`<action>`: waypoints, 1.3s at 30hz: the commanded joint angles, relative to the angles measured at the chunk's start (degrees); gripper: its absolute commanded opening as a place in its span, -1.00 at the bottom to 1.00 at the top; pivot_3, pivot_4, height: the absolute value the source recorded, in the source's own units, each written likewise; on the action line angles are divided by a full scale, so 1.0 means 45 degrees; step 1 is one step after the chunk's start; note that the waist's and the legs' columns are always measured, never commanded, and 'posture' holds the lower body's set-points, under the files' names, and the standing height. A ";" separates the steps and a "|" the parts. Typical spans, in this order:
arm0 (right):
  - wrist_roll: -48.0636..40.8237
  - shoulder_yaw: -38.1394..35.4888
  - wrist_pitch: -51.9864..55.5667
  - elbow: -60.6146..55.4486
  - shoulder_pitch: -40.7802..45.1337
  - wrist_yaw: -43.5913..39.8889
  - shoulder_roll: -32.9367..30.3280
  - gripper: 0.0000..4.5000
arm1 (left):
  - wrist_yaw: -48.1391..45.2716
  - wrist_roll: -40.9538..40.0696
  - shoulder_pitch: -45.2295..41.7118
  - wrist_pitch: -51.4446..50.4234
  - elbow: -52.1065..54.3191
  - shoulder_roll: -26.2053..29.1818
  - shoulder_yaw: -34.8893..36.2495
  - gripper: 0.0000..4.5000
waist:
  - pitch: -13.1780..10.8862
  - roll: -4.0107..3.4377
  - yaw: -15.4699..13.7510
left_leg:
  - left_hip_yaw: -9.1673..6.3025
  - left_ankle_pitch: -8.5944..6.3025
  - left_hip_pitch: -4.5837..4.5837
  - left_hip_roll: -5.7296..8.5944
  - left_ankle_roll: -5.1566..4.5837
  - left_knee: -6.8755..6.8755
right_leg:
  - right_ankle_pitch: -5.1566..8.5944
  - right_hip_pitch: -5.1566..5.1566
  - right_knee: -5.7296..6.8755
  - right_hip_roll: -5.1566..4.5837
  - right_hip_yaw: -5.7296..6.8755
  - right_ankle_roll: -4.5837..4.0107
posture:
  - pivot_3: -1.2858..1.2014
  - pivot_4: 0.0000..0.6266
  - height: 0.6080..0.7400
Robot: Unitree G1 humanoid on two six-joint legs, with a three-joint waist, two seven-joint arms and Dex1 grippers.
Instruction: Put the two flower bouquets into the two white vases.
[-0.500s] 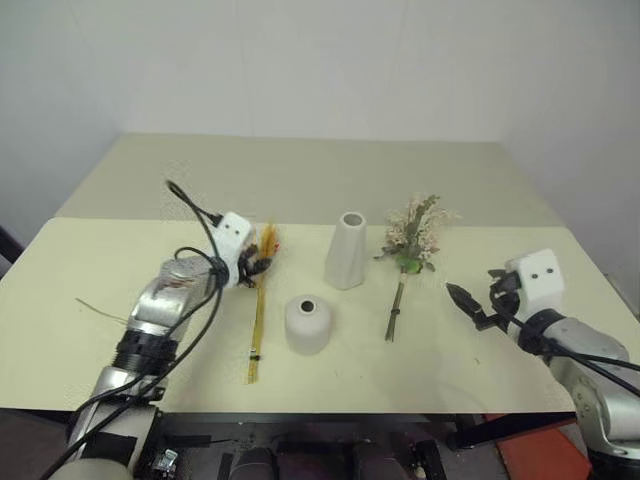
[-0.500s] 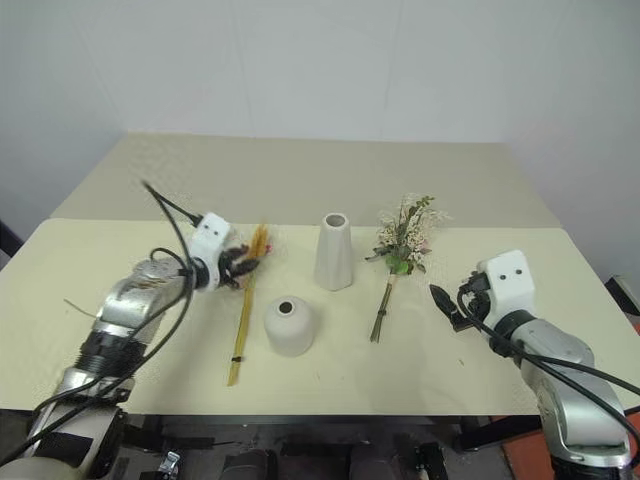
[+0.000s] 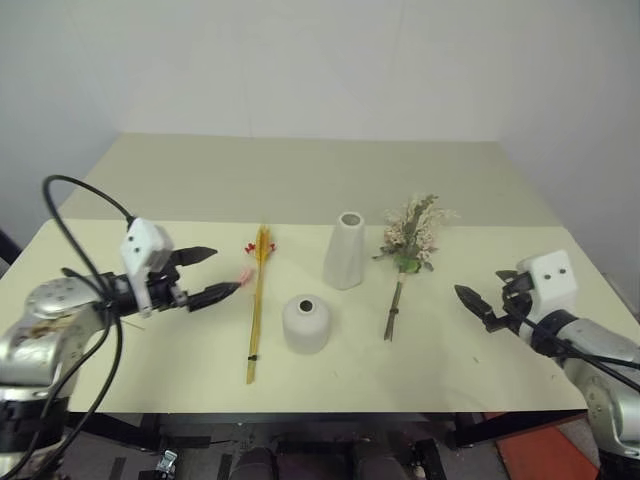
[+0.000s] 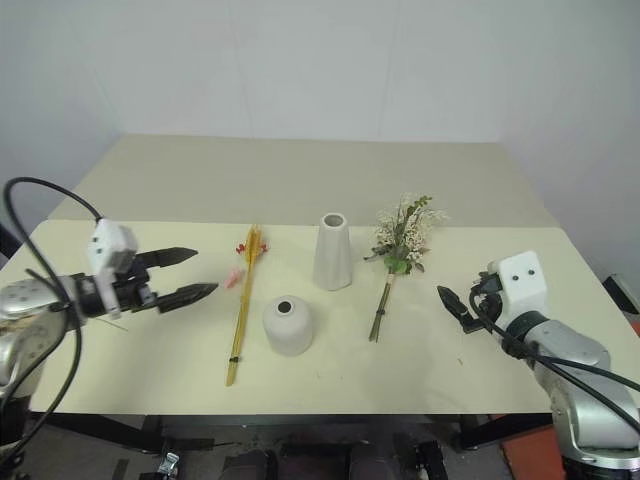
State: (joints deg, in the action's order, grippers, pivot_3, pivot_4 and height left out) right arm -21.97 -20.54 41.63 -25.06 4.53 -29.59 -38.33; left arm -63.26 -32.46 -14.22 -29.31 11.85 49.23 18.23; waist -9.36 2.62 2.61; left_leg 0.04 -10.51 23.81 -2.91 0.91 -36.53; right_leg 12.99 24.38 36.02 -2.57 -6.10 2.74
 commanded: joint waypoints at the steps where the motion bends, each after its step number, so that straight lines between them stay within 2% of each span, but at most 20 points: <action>1: -0.0804 -0.0597 -0.0214 -0.0030 0.0422 -0.0757 -0.0431 1.00 | -0.0405 -0.0347 -0.0054 0.0658 0.0144 0.0138 0.0405 0.98 | -0.0001 -0.0002 -0.0050 | -0.0001 0.0000 -0.0003 0.0001 0.0000 0.0000 | 0.0000 -0.0006 0.0000 -0.0002 0.0001 0.0001 | 0.03 -0.52 1.00; 3: -0.1141 -0.0527 0.0381 0.0067 0.0781 -0.0774 -0.0522 1.00 | -0.0397 -0.0428 -0.0151 0.0727 0.0117 0.0012 0.0319 0.98 | -0.0002 -0.0002 -0.0051 | 0.0001 0.0000 -0.0006 0.0004 0.0000 -0.0002 | -0.0001 -0.0017 -0.0004 -0.0005 0.0000 0.0003 | 0.03 -0.52 1.00; 5: -0.1789 0.0033 0.2512 0.0672 0.2153 -0.0372 -0.0568 1.00 | -0.0419 -0.0544 -0.0417 0.0749 0.0131 -0.0175 0.0056 0.98 | -0.0002 -0.0002 -0.0026 | 0.0002 0.0000 -0.0005 0.0005 0.0000 -0.0011 | -0.0004 -0.0020 -0.0006 -0.0005 -0.0005 0.0008 | 0.03 -0.52 1.00; 9: -0.2306 0.1355 0.6454 0.2212 0.5298 0.0700 0.0261 1.00 | -0.0514 -0.0592 -0.0868 0.0814 -0.0014 -0.0350 -0.0313 0.98 | -0.0004 -0.0003 0.0198 | 0.0005 0.0002 -0.0008 0.0003 -0.0002 -0.0029 | -0.0044 -0.0010 -0.0004 0.0003 -0.0015 -0.0002 | 0.03 -0.52 1.00; 12: -0.1834 0.1863 0.8111 0.4200 0.7308 0.1688 0.1333 1.00 | -0.0540 -0.0570 -0.1068 0.0888 -0.0163 -0.0381 -0.0465 0.98 | -0.0005 -0.0005 0.0315 | -0.0009 0.0002 -0.0009 -0.0012 -0.0004 -0.0025 | -0.0035 -0.0001 0.0011 0.0030 -0.0009 -0.0017 | 0.03 -0.52 1.00; 18: -0.0770 0.2954 0.8542 0.7458 0.9127 0.2521 0.2385 1.00 | -0.1002 -0.0932 -0.1102 0.0792 -0.0016 -0.0254 -0.0458 0.98 | -0.0009 -0.0011 0.0274 | -0.0008 -0.0010 0.0073 0.0001 -0.0022 -0.0023 | -0.0065 0.0036 -0.0007 0.0014 0.0000 0.0041 | 0.03 -0.52 1.00; 22: -0.0645 0.2841 0.7924 0.8952 0.9669 0.2339 0.3043 1.00 | -0.1413 -0.1178 -0.1223 0.0804 -0.0112 -0.0092 -0.0423 0.98 | -0.0009 -0.0011 0.0271 | -0.0009 -0.0014 0.0143 0.0002 -0.0027 -0.0022 | -0.0081 0.0115 0.0008 0.0015 0.0003 0.0018 | 0.03 -0.52 1.00; 26: -0.0370 0.2513 0.6698 0.9940 1.0041 0.2539 0.3604 0.58 | -0.1537 -0.1224 -0.1324 0.0833 -0.0177 -0.0064 -0.0455 1.00 | -0.0009 -0.0010 0.0350 | -0.0009 -0.0013 0.0128 0.0000 -0.0028 -0.0022 | -0.0091 0.0114 0.0018 0.0021 0.0001 0.0015 | 0.03 -0.52 1.00; 35: -0.1155 0.0390 0.5379 0.8151 0.9708 0.2669 0.4132 -0.85 | -0.1525 -0.1202 -0.1353 0.0890 -0.0213 -0.0099 -0.0488 1.00 | -0.0021 -0.0030 0.0300 | -0.0011 -0.0011 0.0131 -0.0003 -0.0030 -0.0023 | -0.0074 0.0126 0.0041 0.0027 -0.0002 0.0050 | 0.03 -0.52 1.00; 36: -0.1239 0.0143 0.4905 0.7717 0.9581 0.2729 0.4285 -0.94 | -0.1528 -0.1188 -0.1404 0.0894 -0.0244 -0.0103 -0.0519 1.00 | -0.0021 -0.0030 0.0304 | -0.0009 -0.0011 0.0132 -0.0003 -0.0030 -0.0022 | -0.0079 0.0126 0.0038 0.0027 -0.0003 0.0041 | 0.03 -0.52 1.00; 39: -0.1439 -0.0383 0.3411 0.6595 0.9390 0.2784 0.4564 -0.96 | -0.1596 -0.1126 -0.1669 0.0918 -0.0456 -0.0095 -0.0648 1.00 | -0.0025 -0.0035 0.0298 | -0.0011 -0.0011 0.0140 -0.0003 -0.0030 -0.0022 | -0.0081 0.0131 0.0037 0.0025 -0.0001 0.0035 | 0.03 -0.52 1.00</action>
State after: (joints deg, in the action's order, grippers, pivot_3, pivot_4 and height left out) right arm -26.26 -19.48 62.37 9.57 46.26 -17.21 -17.88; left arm -69.98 -37.17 -20.01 -26.32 10.13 48.03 14.96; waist -9.47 2.47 3.95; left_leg -0.01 -10.56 24.45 -2.92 0.77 -36.63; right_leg 12.63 24.98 36.18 -2.45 -6.10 2.90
